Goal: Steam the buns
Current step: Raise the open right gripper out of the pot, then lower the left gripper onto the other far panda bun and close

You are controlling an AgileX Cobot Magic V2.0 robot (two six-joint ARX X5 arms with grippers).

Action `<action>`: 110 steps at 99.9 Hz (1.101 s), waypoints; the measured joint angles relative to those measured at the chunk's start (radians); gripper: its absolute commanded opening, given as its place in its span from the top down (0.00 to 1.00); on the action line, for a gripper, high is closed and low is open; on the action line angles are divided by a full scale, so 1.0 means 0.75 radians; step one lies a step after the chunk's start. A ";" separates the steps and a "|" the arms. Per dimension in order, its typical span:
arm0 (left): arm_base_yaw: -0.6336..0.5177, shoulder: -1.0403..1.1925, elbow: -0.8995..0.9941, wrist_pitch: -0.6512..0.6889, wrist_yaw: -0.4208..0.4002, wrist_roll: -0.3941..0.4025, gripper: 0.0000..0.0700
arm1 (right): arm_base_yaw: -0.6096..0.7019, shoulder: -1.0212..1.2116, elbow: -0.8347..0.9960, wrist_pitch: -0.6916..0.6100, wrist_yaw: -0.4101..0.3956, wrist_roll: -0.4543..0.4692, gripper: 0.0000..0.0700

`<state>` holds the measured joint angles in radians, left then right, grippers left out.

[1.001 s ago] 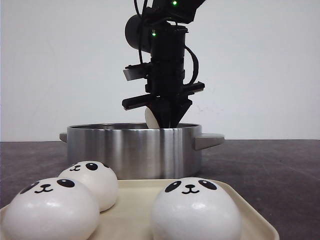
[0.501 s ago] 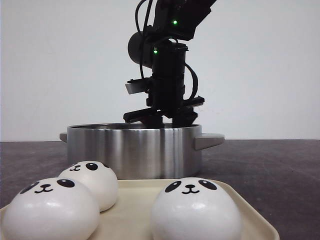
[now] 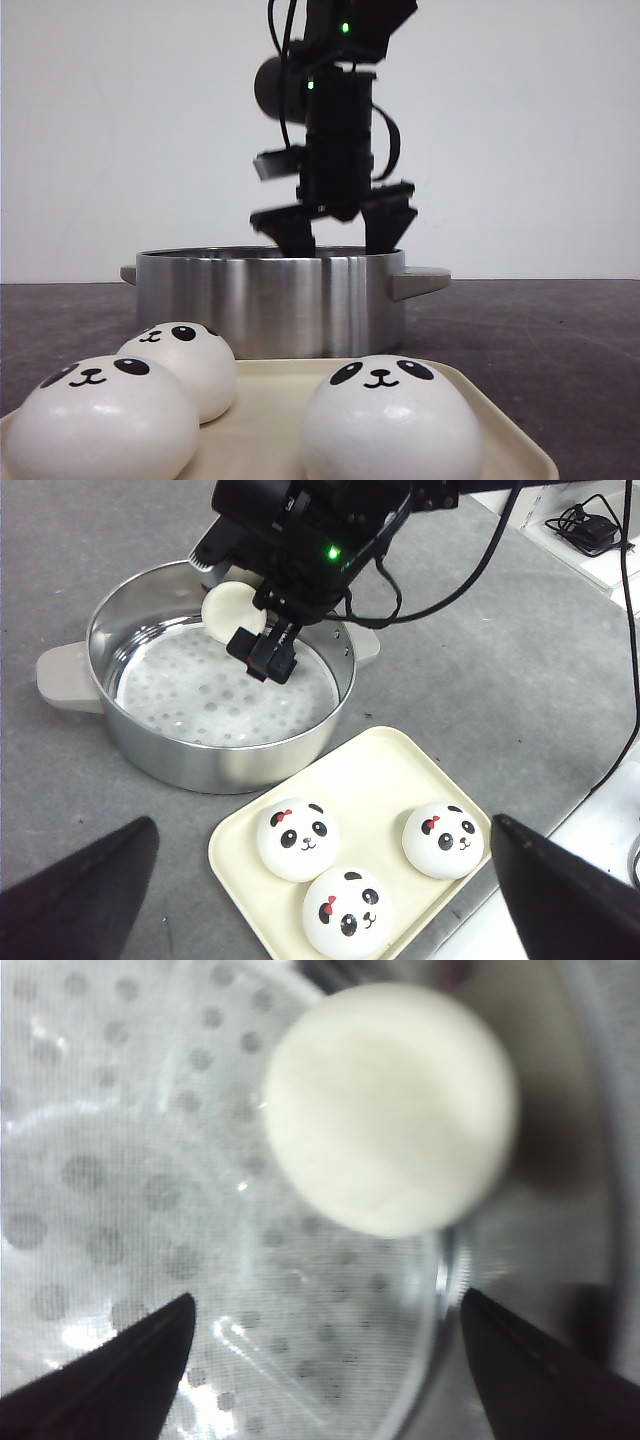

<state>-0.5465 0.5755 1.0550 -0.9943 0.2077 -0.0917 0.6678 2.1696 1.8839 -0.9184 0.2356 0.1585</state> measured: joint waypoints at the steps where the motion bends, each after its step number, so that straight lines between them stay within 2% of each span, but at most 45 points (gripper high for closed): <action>1: 0.000 0.000 0.000 0.000 0.000 -0.001 0.04 | 0.001 0.000 0.012 -0.007 0.000 0.001 0.23; 24: 0.000 0.000 0.000 -0.013 0.000 0.009 0.04 | 0.049 -0.003 0.406 -0.213 0.006 0.015 0.23; 29: 0.000 0.000 0.000 -0.019 0.000 0.009 0.04 | 0.077 -0.011 0.484 -0.271 0.005 0.019 0.27; 32: 0.000 0.000 0.000 -0.021 0.000 0.009 0.04 | 0.096 -0.023 0.521 -0.300 0.004 0.019 0.35; 35: 0.000 0.000 0.000 -0.024 0.000 0.006 0.04 | 0.116 -0.043 0.547 -0.317 0.004 0.020 0.48; 38: 0.000 0.000 0.000 -0.027 0.000 -0.001 0.04 | 0.138 -0.070 0.562 -0.325 0.004 0.021 0.65; 43: 0.000 0.002 0.000 -0.027 0.000 -0.021 0.04 | 0.179 -0.130 0.569 -0.328 0.010 0.024 0.98; 44: 0.000 0.003 0.000 -0.027 0.000 -0.027 0.04 | 0.188 -0.143 0.569 -0.328 0.015 0.025 1.00; 51: 0.000 0.014 -0.004 -0.025 0.001 -0.075 0.04 | 0.262 -0.248 0.569 -0.330 0.092 0.026 0.98; 63: -0.001 0.069 -0.055 -0.027 0.005 -0.170 0.04 | 0.441 -0.458 0.571 -0.330 0.320 0.027 0.98; 79: -0.027 0.238 -0.115 -0.038 0.027 -0.289 0.05 | 0.739 -0.728 0.586 -0.328 0.569 0.017 0.98; 97: -0.073 0.485 -0.120 0.040 0.032 -0.324 0.05 | 1.036 -0.913 0.597 -0.402 0.814 0.021 0.98; 110: -0.105 0.679 -0.120 0.122 0.027 -0.322 0.05 | 1.211 -0.942 0.598 -0.511 0.993 0.073 0.98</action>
<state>-0.6250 1.0847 0.9653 -0.9028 0.2283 -0.3332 1.5761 1.4628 2.3322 -1.3018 0.9806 0.2131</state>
